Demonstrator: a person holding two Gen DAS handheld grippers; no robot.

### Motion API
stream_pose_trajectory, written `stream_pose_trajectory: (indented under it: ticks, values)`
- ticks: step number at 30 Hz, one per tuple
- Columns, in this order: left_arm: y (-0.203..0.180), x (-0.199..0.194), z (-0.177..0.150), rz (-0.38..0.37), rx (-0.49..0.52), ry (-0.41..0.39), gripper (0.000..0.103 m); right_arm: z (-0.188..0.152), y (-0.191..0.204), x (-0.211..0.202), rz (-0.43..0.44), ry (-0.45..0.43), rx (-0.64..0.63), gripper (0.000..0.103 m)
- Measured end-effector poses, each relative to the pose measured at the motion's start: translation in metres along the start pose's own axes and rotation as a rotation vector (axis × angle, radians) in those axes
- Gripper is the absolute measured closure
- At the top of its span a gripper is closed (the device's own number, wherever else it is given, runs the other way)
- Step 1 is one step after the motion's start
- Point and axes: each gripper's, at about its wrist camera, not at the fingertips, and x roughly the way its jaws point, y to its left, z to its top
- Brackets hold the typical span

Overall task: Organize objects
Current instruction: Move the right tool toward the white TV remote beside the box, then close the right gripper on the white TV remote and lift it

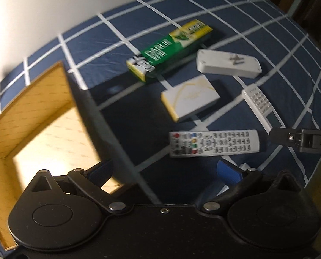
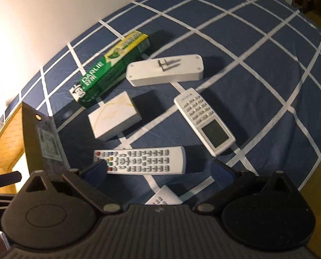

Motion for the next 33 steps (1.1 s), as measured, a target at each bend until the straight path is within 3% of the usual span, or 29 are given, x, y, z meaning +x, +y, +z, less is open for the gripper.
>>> stream_pose_trajectory:
  ticks: [10, 21, 33]
  values:
    - [-0.023, 0.047, 0.017, -0.049, 0.051, 0.073, 0.000, 0.013, -0.018, 0.036, 0.022, 0.076, 0.059, 0.002]
    - [-0.019, 0.100, 0.027, -0.090, 0.043, 0.176, 0.000, 0.023, -0.009, 0.078, 0.021, 0.163, 0.042, 0.002]
    - [-0.019, 0.138, 0.030, -0.146, 0.026, 0.236, 0.000, 0.028, -0.006, 0.121, 0.011, 0.249, 0.025, 0.003]
